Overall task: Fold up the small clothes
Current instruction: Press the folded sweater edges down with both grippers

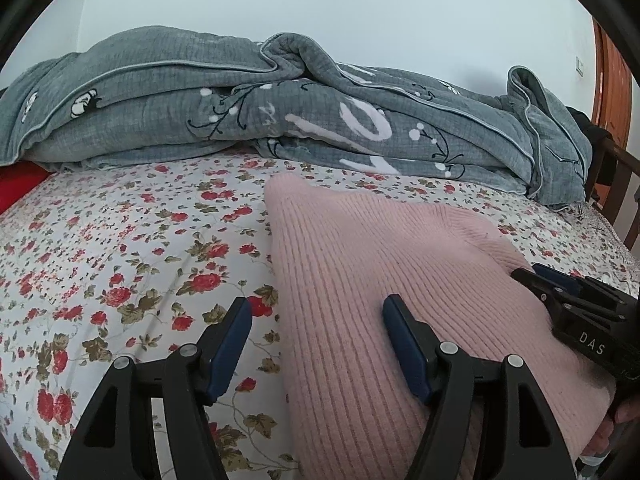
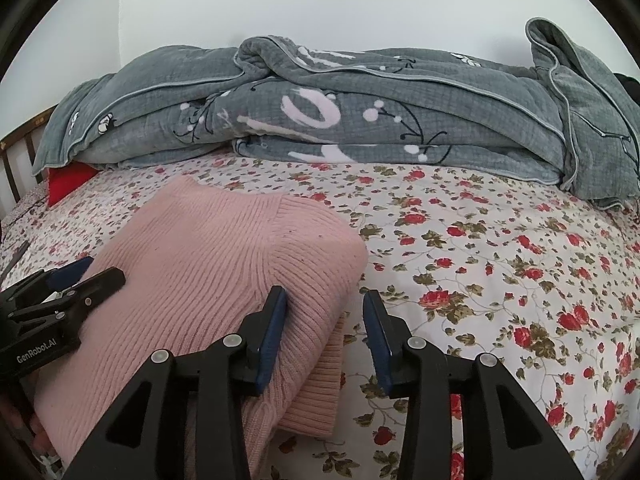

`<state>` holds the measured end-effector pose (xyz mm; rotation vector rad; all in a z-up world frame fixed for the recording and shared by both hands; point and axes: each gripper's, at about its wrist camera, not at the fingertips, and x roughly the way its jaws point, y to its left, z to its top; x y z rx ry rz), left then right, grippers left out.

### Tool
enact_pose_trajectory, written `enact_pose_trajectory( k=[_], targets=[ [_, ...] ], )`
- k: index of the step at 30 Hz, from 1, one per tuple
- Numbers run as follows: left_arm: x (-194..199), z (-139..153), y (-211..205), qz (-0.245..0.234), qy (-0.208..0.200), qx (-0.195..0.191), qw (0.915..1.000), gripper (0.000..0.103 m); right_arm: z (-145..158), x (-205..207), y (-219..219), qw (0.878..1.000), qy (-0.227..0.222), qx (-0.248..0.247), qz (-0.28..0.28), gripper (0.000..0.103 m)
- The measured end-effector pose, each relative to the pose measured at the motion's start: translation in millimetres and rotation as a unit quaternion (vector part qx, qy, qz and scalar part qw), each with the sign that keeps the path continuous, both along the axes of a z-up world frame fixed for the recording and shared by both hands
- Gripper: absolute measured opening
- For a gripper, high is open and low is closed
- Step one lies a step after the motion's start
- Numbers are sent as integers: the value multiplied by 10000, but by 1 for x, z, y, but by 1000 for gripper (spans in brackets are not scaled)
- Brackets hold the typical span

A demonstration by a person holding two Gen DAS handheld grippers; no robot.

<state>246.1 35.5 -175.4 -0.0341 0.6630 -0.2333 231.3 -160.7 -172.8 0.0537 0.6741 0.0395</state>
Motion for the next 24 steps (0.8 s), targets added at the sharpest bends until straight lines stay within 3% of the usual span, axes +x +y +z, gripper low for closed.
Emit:
enact_pose_trajectory(
  k=[11, 14, 17, 20, 24],
  targets=[
    [-1, 2, 3, 5, 64, -111, 9999, 68, 3, 1, -4, 9999, 49, 146, -62, 47],
    [-4, 16, 14, -213, 216, -390, 9988, 66, 14, 1, -15, 9984, 156, 542, 57, 47],
    [-8, 41, 27, -266, 49, -601, 9978, 63, 36, -5, -22, 9983, -31, 581, 34, 42],
    [6, 57, 18, -404, 39, -376, 9985, 58, 62, -3, -20, 9984, -394, 379, 104, 42],
    [43, 53, -17, -566, 266, 204, 9978, 36, 65, 22, -6, 9979, -434, 269, 388, 37]
  ],
)
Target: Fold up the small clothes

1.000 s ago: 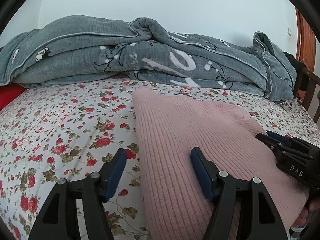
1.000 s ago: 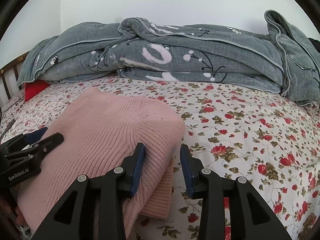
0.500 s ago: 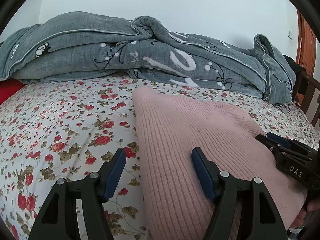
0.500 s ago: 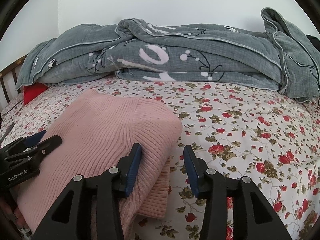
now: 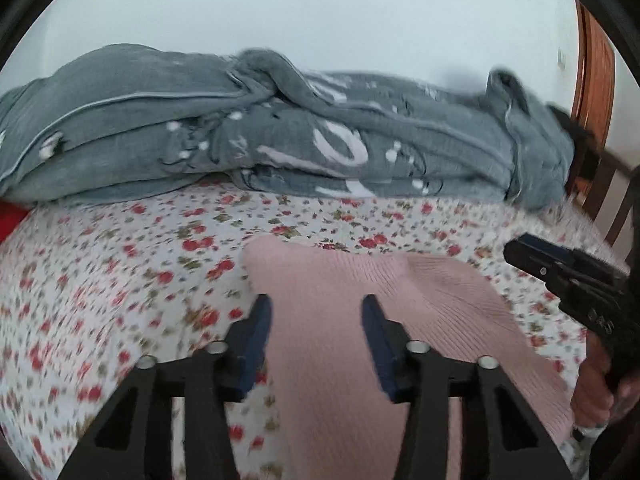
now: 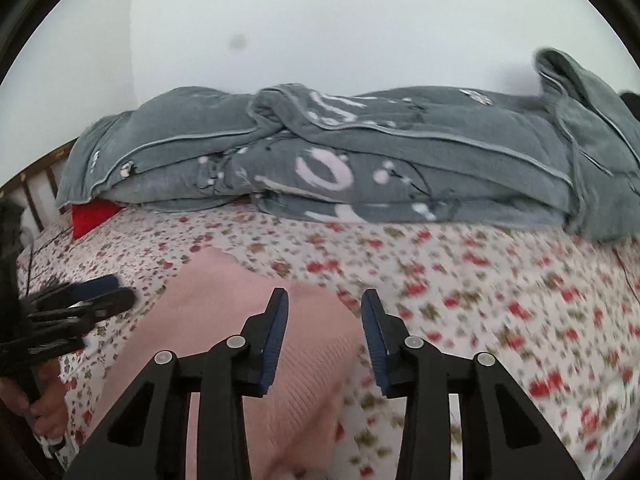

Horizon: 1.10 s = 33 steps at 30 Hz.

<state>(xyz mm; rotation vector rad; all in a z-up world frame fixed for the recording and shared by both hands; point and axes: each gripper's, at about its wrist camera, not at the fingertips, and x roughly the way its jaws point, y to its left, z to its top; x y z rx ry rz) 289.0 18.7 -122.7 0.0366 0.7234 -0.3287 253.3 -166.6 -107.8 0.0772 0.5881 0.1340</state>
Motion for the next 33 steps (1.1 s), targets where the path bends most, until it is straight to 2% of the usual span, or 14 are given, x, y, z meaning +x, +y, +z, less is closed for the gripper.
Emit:
enact_pose_trajectory(
  k=[1, 3, 5, 10, 12, 16, 19, 21, 25, 27, 29, 30, 33],
  targets=[
    [11, -3, -7, -63, 65, 75, 9999, 33, -6, 9, 3, 9999, 11, 66, 109, 36],
    [29, -5, -13, -110, 91, 42, 9999, 33, -24, 29, 5, 9993, 283, 152, 184, 24],
    [46, -8, -15, -66, 125, -43, 9999, 33, -38, 42, 3, 9985, 496, 154, 168, 17],
    [80, -45, -18, -19, 860, -42, 9963, 31, -73, 65, -8, 9934, 1074, 413, -6, 15],
    [79, -49, -18, -50, 903, -110, 9958, 31, -80, 72, -14, 9904, 1238, 615, -6, 14],
    [74, -44, -16, 42, 864, -116, 9962, 31, -79, 68, -20, 9899, 1185, 779, -58, 12],
    [53, -23, -10, 255, 399, 36, 9989, 31, -62, 53, -26, 9924, 938, 766, -240, 12],
    [29, -10, -7, 176, 126, -66, 9997, 31, -45, 31, -30, 9950, 686, 691, -237, 15],
    [-22, 2, -8, -126, -85, -83, 9998, 34, -24, -16, -21, 9974, 390, 595, 67, 15],
    [-47, -1, -6, -179, -112, -91, 9997, 34, -22, -39, -13, 9983, 202, 500, 203, 15],
    [-65, -7, -2, -181, -50, -262, 9995, 36, -27, -60, -4, 9992, 6, 308, 273, 17],
    [-73, -12, -1, -178, 34, -303, 9994, 36, -33, -66, -1, 9993, 58, 247, 281, 17],
    [-93, -20, -1, 28, 39, -154, 9999, 40, -53, -65, 0, 9981, 597, 178, 19, 17]
  ],
)
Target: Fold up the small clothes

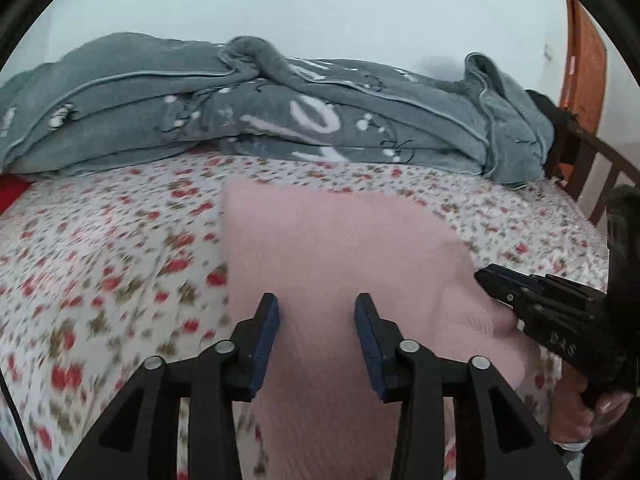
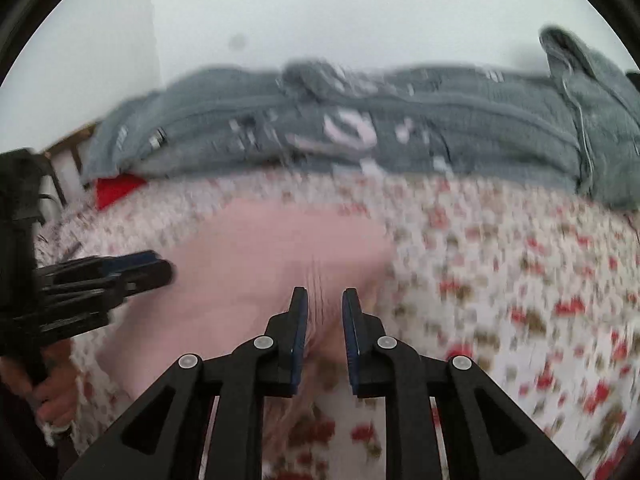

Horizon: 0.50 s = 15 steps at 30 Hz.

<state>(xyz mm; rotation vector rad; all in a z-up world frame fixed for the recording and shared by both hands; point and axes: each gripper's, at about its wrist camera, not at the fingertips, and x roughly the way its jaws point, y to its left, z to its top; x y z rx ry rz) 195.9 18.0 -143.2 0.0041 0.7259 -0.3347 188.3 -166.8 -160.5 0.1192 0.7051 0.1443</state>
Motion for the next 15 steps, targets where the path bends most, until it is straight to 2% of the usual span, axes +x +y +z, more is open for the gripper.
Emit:
enact_pose_trajectory(
  k=[2, 5, 10, 15],
  targets=[
    [-9, 6, 2, 26, 62, -24, 10000, 39, 2, -2, -11, 9988, 203, 410, -168, 17],
    [-19, 19, 10, 105, 81, -131, 9998, 39, 20, -14, -27, 9956, 198, 849, -331, 17],
    [-40, 52, 26, 507, -120, -129, 9986, 39, 67, -51, -28, 9969, -218, 679, -335, 17],
    [-62, 81, 41, 737, 88, -353, 9966, 39, 111, -98, -29, 9961, -523, 674, -239, 19]
  ],
)
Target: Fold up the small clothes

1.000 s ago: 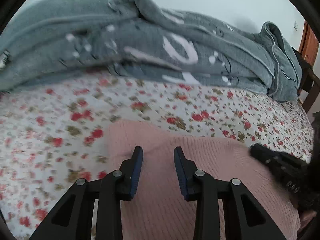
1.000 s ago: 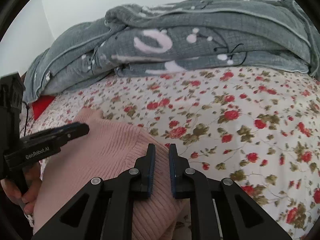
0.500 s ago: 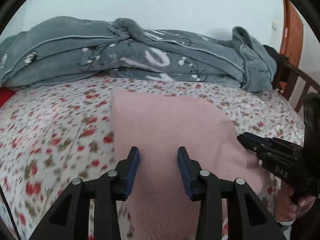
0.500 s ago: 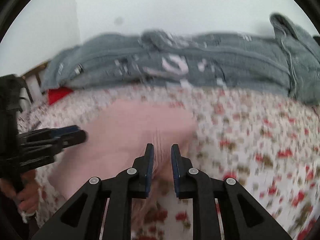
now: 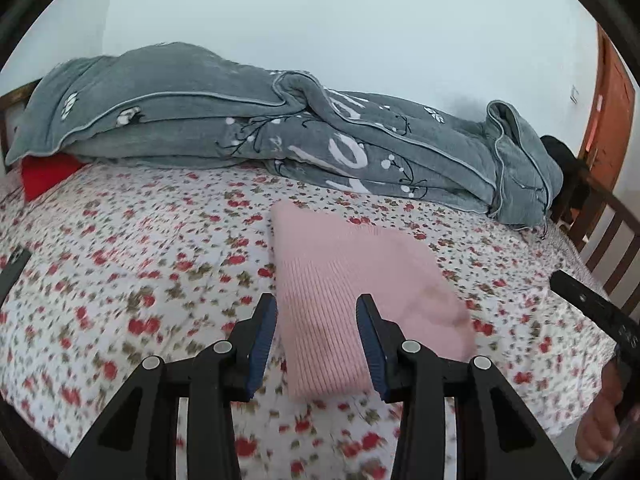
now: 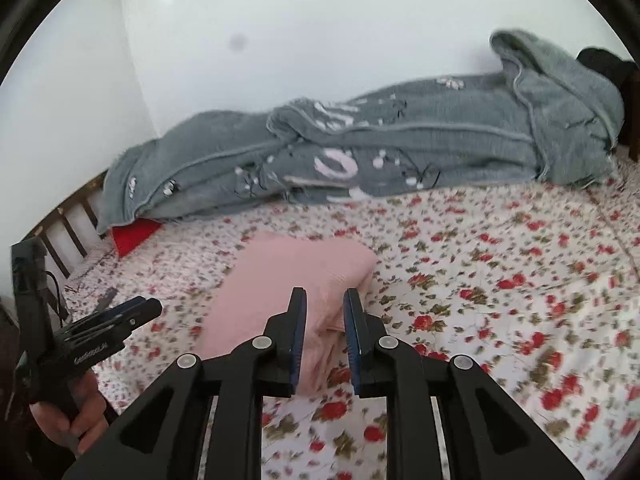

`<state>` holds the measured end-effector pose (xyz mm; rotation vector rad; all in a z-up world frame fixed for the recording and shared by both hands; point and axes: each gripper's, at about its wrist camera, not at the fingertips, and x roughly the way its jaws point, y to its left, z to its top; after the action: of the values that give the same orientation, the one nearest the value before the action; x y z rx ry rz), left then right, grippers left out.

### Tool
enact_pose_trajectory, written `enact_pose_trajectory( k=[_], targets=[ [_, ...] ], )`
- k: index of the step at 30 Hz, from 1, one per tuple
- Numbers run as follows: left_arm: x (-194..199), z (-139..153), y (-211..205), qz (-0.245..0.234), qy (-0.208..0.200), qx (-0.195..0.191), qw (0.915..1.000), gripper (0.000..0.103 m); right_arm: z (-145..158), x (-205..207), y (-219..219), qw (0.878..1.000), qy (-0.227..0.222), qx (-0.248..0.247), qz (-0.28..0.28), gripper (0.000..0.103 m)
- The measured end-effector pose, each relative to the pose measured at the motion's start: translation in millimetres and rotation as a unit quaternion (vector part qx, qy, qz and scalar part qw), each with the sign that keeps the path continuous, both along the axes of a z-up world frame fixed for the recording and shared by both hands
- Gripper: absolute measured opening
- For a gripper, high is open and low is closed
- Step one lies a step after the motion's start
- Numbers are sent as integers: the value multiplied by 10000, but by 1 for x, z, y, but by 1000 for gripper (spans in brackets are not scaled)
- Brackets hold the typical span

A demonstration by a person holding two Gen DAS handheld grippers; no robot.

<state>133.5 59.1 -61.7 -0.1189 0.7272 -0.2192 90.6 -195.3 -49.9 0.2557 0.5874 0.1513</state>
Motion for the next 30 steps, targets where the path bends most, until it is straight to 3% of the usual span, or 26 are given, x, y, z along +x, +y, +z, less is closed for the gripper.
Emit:
enact_pose_trajectory(
  k=[7, 11, 17, 23, 26, 30],
  targets=[
    [-40, 33, 4, 103, 68, -49, 9999, 42, 45, -60, -1, 9992, -402, -41, -27, 26],
    [-62, 51, 7, 33, 60, -268, 9996, 46, 68, -81, 0, 9983, -577, 16, 52, 27],
    [-79, 61, 7, -21, -9, -246, 9997, 48, 91, -101, 4, 9969, -784, -16, 74, 31],
    [-84, 65, -3, -252, 50, -74, 9996, 49, 90, -100, 0, 9988, -489, 49, 42, 33],
    [-88, 68, -13, -366, 59, 88, 9993, 61, 88, -100, 6, 9992, -310, -251, -80, 34],
    [-89, 67, -24, -261, 106, 373, 9989, 71, 82, -96, 15, 9984, 71, -537, -163, 46]
  ],
)
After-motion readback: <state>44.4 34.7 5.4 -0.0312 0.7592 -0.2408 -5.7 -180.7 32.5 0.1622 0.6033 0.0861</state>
